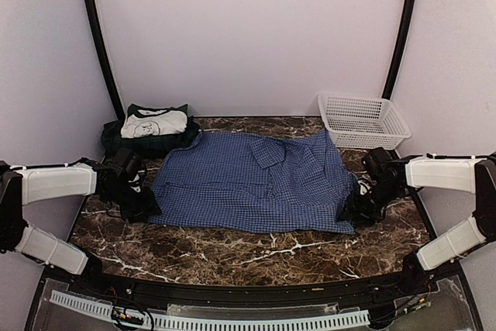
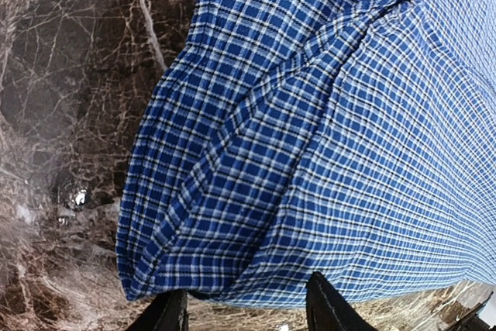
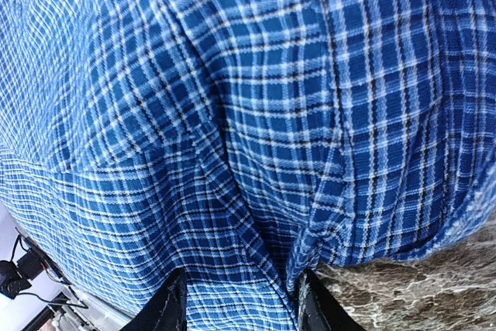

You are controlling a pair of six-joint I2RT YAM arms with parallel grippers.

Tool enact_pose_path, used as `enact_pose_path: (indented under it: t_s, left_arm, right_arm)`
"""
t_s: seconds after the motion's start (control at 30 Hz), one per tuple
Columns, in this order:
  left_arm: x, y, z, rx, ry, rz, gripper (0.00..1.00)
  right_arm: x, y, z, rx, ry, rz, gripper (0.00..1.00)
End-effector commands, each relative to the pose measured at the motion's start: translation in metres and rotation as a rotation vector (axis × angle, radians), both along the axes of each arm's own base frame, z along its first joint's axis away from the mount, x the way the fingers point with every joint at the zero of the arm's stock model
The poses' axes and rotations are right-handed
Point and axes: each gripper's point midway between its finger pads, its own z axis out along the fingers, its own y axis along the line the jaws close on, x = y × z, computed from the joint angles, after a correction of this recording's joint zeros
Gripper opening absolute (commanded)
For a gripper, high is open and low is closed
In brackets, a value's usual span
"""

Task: Fold and stack the mixed laundry pile
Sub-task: Move the 1/3-folded shirt to the center of the board.

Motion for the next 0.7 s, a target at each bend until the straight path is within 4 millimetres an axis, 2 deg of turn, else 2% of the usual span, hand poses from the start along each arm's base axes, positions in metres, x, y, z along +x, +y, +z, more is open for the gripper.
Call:
enact_pose_path:
  t_s: [0.0,0.17,0.53,0.6,0.67]
  left_arm:
    - [0.004,0.003,0.004,0.025,-0.003,0.005,0.51]
    - [0.002,0.006,0.003,0.036,-0.004,0.019,0.51]
    - [0.008,0.005,-0.006,0.034,0.011,0.020,0.51]
    - [0.010,0.004,-0.007,0.032,0.005,0.016,0.51]
    - [0.012,0.003,-0.009,0.029,0.004,0.008,0.48]
  right_arm:
    - [-0.010,0.003,0.007,0.018,0.056,0.001,0.45]
    - [-0.027,-0.006,0.011,-0.010,0.111,-0.057,0.38]
    - [-0.018,-0.009,-0.001,-0.062,0.107,-0.069,0.31]
    - [-0.016,-0.008,-0.001,-0.061,0.104,-0.066,0.23]
    - [-0.016,-0.006,0.000,-0.051,0.106,-0.058,0.10]
